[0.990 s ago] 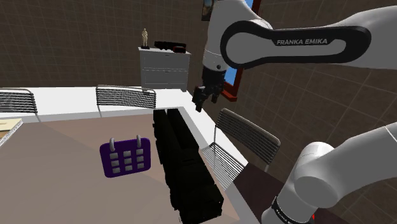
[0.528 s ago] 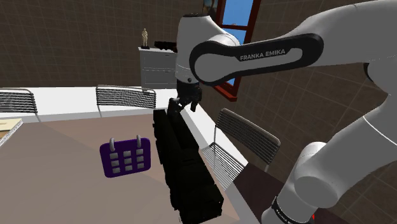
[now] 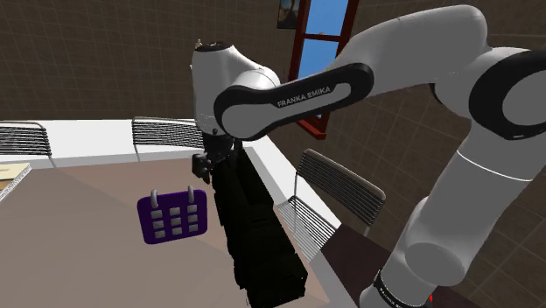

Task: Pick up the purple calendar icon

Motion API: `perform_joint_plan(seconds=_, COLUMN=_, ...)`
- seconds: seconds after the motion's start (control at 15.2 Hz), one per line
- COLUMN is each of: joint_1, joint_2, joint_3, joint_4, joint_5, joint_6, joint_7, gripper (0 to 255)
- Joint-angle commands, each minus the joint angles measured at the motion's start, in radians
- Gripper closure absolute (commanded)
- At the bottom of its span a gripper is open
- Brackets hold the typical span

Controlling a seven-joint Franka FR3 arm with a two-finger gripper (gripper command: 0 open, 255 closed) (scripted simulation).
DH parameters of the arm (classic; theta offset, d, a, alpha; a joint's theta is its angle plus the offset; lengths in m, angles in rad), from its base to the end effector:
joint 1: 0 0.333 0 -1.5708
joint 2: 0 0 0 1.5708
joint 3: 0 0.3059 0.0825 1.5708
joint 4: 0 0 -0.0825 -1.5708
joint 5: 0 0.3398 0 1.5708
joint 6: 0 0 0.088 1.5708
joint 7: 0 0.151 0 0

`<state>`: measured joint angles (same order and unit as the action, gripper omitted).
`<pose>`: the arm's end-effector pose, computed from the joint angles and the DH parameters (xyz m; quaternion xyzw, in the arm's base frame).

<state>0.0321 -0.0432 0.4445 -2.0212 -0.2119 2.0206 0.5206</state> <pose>0.4614 0.2170 0.4365 0.9940 0.0223 0.0668 0.0836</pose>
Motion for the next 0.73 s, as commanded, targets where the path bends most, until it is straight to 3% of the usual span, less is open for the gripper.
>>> perform_joint_plan(seconds=0.0, joint_1=0.012, joint_2=0.083, joint_3=0.019, joint_4=0.058, joint_5=-0.048, joint_6=0.002, joint_7=0.048, gripper=0)
perform_joint_plan(seconds=0.26, joint_1=0.057, joint_2=0.250, joint_3=0.033, joint_4=0.190, joint_5=-0.146, joint_6=-0.011, joint_7=0.129, gripper=0)
perform_joint_plan(seconds=0.66, joint_1=0.062, joint_2=0.280, joint_3=0.024, joint_4=0.146, joint_5=-0.172, joint_6=0.056, joint_7=0.158, gripper=0)
